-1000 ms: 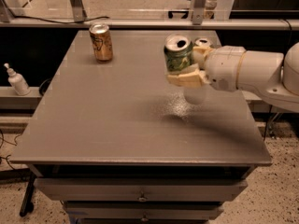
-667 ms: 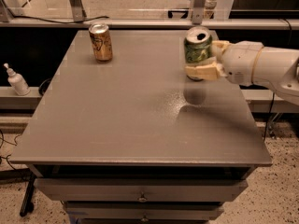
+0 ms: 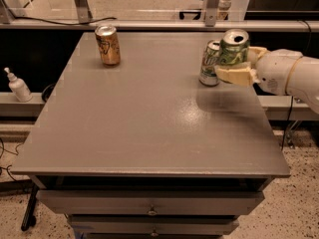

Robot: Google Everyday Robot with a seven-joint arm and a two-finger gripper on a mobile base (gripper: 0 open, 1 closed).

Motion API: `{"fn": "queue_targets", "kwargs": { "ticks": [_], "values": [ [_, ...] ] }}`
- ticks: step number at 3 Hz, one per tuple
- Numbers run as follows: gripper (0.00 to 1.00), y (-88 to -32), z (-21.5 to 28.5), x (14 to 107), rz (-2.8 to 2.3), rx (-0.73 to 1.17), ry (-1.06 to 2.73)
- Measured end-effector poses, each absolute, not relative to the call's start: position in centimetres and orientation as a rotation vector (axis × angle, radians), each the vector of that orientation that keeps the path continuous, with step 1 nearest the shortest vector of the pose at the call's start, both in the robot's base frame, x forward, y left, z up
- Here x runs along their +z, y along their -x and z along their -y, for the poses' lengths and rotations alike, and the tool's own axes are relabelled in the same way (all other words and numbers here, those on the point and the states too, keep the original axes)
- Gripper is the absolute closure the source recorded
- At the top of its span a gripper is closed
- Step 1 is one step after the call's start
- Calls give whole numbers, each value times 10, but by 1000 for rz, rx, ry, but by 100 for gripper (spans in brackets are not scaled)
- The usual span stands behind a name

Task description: Move green can near 7up can

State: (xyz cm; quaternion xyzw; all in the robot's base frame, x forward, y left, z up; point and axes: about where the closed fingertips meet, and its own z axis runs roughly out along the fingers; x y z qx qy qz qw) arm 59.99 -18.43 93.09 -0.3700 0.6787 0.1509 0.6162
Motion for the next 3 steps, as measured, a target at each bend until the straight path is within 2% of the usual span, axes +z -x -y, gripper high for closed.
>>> {"fn": "queue_targets", "kwargs": {
  "ticks": [1, 3],
  "values": [
    [100, -591, 203, 921, -1612, 345, 801],
    [100, -597, 193, 891, -1634, 440, 759]
  ]
}}
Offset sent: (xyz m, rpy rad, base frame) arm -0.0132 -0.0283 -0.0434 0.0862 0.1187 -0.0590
